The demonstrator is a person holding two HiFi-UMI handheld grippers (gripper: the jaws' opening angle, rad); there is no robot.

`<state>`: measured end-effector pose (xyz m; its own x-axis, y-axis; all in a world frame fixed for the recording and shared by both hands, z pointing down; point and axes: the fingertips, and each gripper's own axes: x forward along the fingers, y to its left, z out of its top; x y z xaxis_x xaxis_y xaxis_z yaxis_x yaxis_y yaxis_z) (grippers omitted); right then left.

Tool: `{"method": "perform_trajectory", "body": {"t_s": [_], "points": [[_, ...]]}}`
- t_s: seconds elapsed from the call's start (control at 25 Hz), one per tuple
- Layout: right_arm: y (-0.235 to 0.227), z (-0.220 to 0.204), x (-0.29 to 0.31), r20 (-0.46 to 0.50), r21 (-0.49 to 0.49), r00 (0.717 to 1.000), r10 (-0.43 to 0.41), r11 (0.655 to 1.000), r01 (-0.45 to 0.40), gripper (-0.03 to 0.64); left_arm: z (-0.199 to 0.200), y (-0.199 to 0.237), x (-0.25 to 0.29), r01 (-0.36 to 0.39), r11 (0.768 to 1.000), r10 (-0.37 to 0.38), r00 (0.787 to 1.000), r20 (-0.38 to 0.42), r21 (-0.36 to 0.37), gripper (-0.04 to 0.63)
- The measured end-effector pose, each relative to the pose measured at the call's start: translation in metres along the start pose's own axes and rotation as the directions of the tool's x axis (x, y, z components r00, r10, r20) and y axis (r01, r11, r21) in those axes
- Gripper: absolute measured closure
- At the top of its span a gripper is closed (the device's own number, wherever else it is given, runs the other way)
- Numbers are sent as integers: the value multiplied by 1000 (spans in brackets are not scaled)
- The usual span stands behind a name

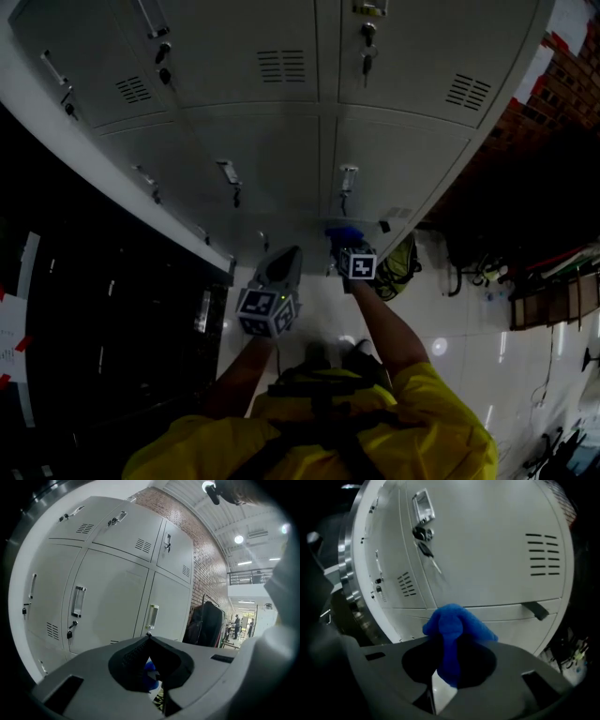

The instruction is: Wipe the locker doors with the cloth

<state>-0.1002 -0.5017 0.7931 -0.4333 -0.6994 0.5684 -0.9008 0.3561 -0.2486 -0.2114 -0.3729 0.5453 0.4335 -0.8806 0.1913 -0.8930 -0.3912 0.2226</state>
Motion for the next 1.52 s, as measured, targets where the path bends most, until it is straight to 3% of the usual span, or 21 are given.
{"method": "perform_trajectory", "body": {"t_s": [0.08, 0.16, 0.32, 0.4, 0.68, 0.8, 1.0, 1.12, 1.28, 1.52], "points": [[27, 18, -53, 114, 7, 992, 60, 998, -61, 546, 5, 5, -4, -10, 1000, 10, 1000, 15, 8, 594], [59, 53, -127, 265, -27, 959, 100, 995, -96, 545, 13, 7, -8, -13, 1000, 13, 999, 30, 16, 594], [89, 131, -268, 510, -134, 856, 85, 991, -19, 545, 38, 2, -19, -12, 999, 8, 995, 99, 47, 594], [94, 157, -313, 582, -165, 809, 77, 986, 25, 545, 51, -7, -26, 1, 998, -11, 991, 137, 67, 594], [85, 141, -356, 581, -58, 814, 27, 998, 8, 545, 59, -43, -39, 77, 991, -92, 985, 143, 109, 594], [80, 131, -372, 588, -81, 809, 6, 995, 52, 545, 55, -48, -54, 66, 991, -83, 984, 156, 113, 594], [91, 120, -396, 612, -127, 788, 68, 992, 13, 545, 47, -72, -83, 51, 991, -66, 990, 121, 128, 594], [98, 102, -435, 637, -177, 764, 106, 984, 11, 545, 46, -107, -109, 60, 987, -78, 990, 122, 146, 594], [73, 54, -505, 648, -132, 756, 93, 991, -8, 545, 36, -172, -151, 55, 983, -87, 980, 178, 177, 594], [24, -31, -618, 634, -154, 768, 87, 988, 15, 546, -14, -285, -221, -14, 983, -21, 982, 187, 183, 594]]}}
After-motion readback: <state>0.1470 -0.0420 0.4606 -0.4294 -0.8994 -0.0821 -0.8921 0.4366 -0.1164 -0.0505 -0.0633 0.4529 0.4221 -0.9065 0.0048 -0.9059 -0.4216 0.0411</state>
